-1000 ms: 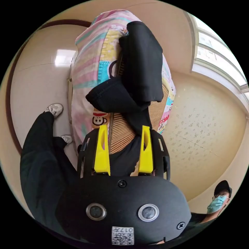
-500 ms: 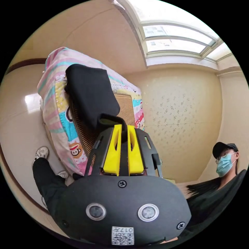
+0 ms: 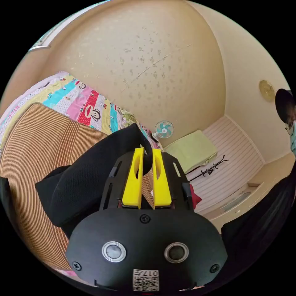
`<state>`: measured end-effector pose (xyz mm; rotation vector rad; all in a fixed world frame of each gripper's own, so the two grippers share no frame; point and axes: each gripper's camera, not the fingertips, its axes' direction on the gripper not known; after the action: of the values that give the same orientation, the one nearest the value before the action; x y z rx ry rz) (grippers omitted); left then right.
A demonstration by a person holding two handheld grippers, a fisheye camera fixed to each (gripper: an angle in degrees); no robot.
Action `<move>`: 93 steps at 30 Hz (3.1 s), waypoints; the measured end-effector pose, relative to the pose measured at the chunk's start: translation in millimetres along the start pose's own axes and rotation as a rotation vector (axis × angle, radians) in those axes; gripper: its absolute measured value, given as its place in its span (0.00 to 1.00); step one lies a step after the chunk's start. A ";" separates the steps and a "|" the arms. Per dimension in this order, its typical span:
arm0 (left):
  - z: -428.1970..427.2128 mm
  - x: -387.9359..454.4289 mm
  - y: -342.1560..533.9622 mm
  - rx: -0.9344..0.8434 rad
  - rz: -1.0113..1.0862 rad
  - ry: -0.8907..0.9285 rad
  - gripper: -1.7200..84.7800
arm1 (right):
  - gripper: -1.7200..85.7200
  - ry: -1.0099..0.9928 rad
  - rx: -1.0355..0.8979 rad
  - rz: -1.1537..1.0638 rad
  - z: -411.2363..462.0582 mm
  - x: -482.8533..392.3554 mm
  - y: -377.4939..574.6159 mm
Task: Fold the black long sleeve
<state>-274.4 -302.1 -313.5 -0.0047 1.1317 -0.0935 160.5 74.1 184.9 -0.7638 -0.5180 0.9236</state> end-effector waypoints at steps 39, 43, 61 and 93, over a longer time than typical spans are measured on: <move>-4.7 -55.8 226.3 -0.550 -0.377 -0.249 0.10 | 0.08 -0.098 -0.006 -1.121 189.0 -329.7 88.7; -27.5 -88.8 229.5 -0.547 -0.421 -0.340 0.11 | 0.11 0.016 0.032 -0.915 208.8 -262.5 83.3; -33.4 -136.7 168.3 -0.652 -0.486 -0.218 0.06 | 0.04 0.440 0.106 -0.423 181.7 -126.4 110.6; -101.4 -165.7 22.2 -0.945 -0.348 -0.086 0.07 | 0.05 0.031 -0.152 -0.432 27.6 -42.2 70.2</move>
<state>-434.3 -262.8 -208.1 -1.0363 0.9917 0.1387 84.0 74.5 144.9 -0.7624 -0.6994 0.4746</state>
